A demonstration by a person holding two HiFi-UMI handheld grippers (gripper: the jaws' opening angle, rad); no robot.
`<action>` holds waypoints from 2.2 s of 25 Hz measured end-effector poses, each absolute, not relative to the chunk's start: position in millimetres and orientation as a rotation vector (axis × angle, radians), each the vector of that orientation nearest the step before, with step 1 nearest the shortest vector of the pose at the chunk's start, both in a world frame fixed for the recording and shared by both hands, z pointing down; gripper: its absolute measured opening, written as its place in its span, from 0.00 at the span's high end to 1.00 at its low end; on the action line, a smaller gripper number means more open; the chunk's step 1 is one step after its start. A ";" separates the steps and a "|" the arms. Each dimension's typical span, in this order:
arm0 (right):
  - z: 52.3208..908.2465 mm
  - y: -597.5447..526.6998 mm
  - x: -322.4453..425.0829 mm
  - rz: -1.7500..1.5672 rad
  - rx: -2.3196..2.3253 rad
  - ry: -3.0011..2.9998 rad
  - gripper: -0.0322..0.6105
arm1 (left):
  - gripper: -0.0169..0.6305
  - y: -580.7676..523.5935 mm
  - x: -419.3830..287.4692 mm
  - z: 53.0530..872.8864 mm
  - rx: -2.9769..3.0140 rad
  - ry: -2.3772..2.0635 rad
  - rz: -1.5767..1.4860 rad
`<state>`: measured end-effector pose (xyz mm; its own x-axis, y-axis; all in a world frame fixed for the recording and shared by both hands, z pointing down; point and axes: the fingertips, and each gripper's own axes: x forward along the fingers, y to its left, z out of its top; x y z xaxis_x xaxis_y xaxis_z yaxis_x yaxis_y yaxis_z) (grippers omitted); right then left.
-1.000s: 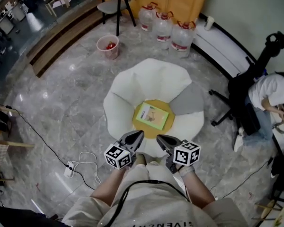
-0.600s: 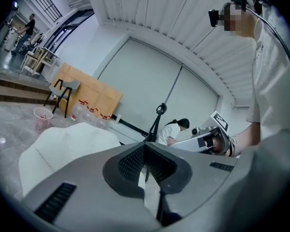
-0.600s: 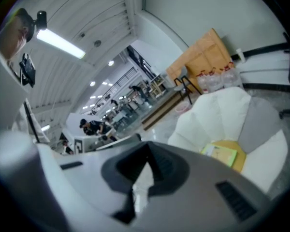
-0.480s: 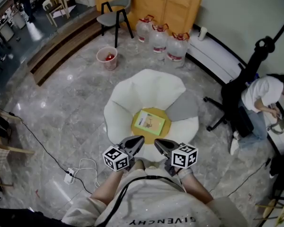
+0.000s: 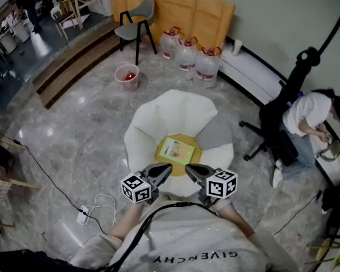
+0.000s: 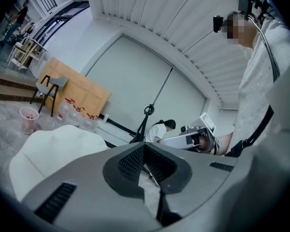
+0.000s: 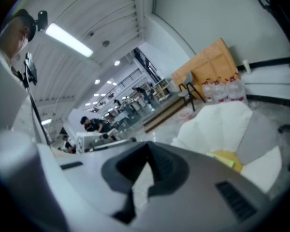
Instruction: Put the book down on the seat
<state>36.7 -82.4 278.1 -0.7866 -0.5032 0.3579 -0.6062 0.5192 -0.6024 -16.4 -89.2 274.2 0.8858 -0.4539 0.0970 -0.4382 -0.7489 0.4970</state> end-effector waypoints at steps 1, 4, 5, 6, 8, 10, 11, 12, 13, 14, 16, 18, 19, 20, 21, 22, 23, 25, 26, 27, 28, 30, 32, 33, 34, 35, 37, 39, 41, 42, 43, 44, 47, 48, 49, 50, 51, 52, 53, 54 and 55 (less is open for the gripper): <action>275.0 -83.2 37.6 1.091 0.953 -2.619 0.93 | 0.94 -90.1 -17.0 272.3 2.535 -0.641 -0.042; 263.9 -86.7 39.2 1.037 0.943 -2.635 0.93 | 0.94 -95.9 -19.9 265.3 2.547 -0.637 -0.057; 261.7 -86.7 39.7 1.035 0.944 -2.639 0.93 | 0.94 -96.9 -20.4 263.3 2.547 -0.635 -0.066; 260.8 -86.3 40.4 1.037 0.947 -2.641 0.93 | 0.94 -97.1 -20.7 261.9 2.546 -0.633 -0.076; 261.0 -84.8 42.8 1.038 0.954 -2.642 0.93 | 0.94 -97.0 -20.3 260.3 2.544 -0.630 -0.091; 262.5 -84.6 46.8 1.032 0.964 -2.638 0.93 | 0.94 -97.2 -19.0 260.5 2.545 -0.626 -0.097; 263.3 -84.6 48.7 1.032 0.968 -2.635 0.93 | 0.94 -96.8 -18.9 261.2 2.541 -0.626 -0.098; 264.2 -84.2 50.2 1.034 0.971 -2.630 0.93 | 0.94 -96.0 -19.5 262.4 2.535 -0.627 -0.100; 264.9 -83.7 51.5 1.037 0.973 -2.626 0.93 | 0.94 -94.7 -20.4 263.6 2.526 -0.631 -0.102; 265.3 -83.0 52.8 1.040 0.976 -2.621 0.93 | 0.94 -93.2 -21.3 264.8 2.518 -0.635 -0.102; 265.4 -82.2 55.5 1.044 0.981 -2.615 0.93 | 0.94 -90.5 -22.5 267.0 2.503 -0.643 -0.102; 264.5 -83.7 56.8 1.043 0.983 -2.612 0.93 | 0.94 -89.8 -23.3 268.6 2.493 -0.652 -0.104; 264.3 -84.4 56.5 1.042 0.981 -2.612 0.93 | 0.94 -89.7 -24.1 269.6 2.489 -0.658 -0.105; 264.6 -84.5 56.0 1.042 0.978 -2.613 0.93 | 0.94 -89.4 -24.8 270.8 2.484 -0.662 -0.104; 265.0 -84.3 56.0 1.041 0.976 -2.612 0.93 | 0.94 -89.2 -25.2 271.9 2.479 -0.666 -0.104; 265.3 -83.9 56.5 1.041 0.975 -2.609 0.93 | 0.94 -89.0 -24.9 272.6 2.474 -0.667 -0.105; 265.7 -83.2 57.5 1.041 0.975 -2.605 0.93 | 0.94 -88.6 -24.1 272.8 2.471 -0.667 -0.106; 267.1 -80.9 59.2 1.045 0.971 -2.597 0.93 | 0.94 -87.6 -22.5 272.3 2.466 -0.665 -0.108; 268.0 -79.9 59.6 1.047 0.969 -2.594 0.93 | 0.94 -87.4 -22.5 271.7 2.463 -0.666 -0.113; 268.6 -79.1 60.0 1.048 0.967 -2.590 0.93 | 0.94 -87.7 -22.9 271.1 2.457 -0.668 -0.121; 269.1 -78.4 60.5 1.047 0.966 -2.587 0.93 | 0.94 -88.4 -23.6 270.4 2.450 -0.671 -0.133; 269.8 -76.9 61.5 1.041 0.964 -2.584 0.93 | 0.94 -89.3 -24.7 269.7 2.442 -0.677 -0.146; 270.1 -76.5 62.9 1.037 0.968 -2.583 0.93 | 0.94 -89.7 -24.4 269.5 2.448 -0.674 -0.140; 269.9 -76.6 63.8 1.036 0.972 -2.582 0.93 | 0.94 -89.8 -23.9 269.2 2.452 -0.672 -0.136; 269.7 -76.5 64.7 1.037 0.975 -2.581 0.93 | 0.94 -89.8 -23.5 269.1 2.453 -0.670 -0.134; 269.7 -76.3 65.4 1.038 0.977 -2.581 0.93 | 0.94 -89.6 -23.3 269.4 2.452 -0.671 -0.132; 270.3 -75.4 66.2 1.043 0.977 -2.580 0.93 | 0.94 -89.1 -23.7 271.0 2.446 -0.673 -0.129; 271.4 -74.5 66.7 1.047 0.977 -2.577 0.93 | 0.94 -88.5 -24.0 272.8 2.444 -0.673 -0.123; 272.8 -73.5 67.7 1.049 0.977 -2.574 0.93 | 0.94 -87.6 -23.5 274.3 2.444 -0.670 -0.116; 273.5 -73.0 68.4 1.048 0.977 -2.572 0.93 | 0.94 -87.0 -22.8 274.9 2.443 -0.668 -0.113; 274.1 -72.6 69.2 1.048 0.977 -2.570 0.93 | 0.94 -86.5 -22.0 275.5 2.442 -0.666 -0.110; 274.7 -72.3 70.1 1.048 0.976 -2.568 0.93 | 0.94 -86.1 -21.0 276.0 2.443 -0.664 -0.105; 275.9 -72.6 71.0 1.049 0.973 -2.566 0.93 | 0.94 -85.6 -18.7 277.3 2.450 -0.662 -0.087; 276.4 -72.6 71.0 1.049 0.971 -2.566 0.93 | 0.94 -85.5 -18.2 277.9 2.451 -0.663 -0.084; 277.1 -72.6 71.0 1.049 0.968 -2.566 0.93 | 0.94 -85.7 -17.9 278.4 2.451 -0.664 -0.084; 277.9 -72.5 71.2 1.048 0.966 -2.567 0.93 | 0.94 -86.0 -17.4 278.7 2.450 -0.665 -0.085; 278.9 -72.5 71.7 1.048 0.965 -2.568 0.93 | 0.94 -86.4 -16.8 279.1 2.449 -0.666 -0.087; 279.8 -72.7 72.4 1.048 0.964 -2.568 0.93 | 0.94 -86.9 -16.0 279.5 2.449 -0.667 -0.088; 280.6 -73.1 73.2 1.048 0.963 -2.568 0.93 | 0.94 -87.4 -15.0 279.9 2.449 -0.666 -0.087; 281.2 -73.6 74.0 1.048 0.963 -2.569 0.93 | 0.94 -88.0 -13.9 280.2 2.449 -0.665 -0.085; 281.8 -74.1 74.9 1.048 0.963 -2.569 0.93 | 0.94 -88.5 -12.8 280.5 2.449 -0.664 -0.082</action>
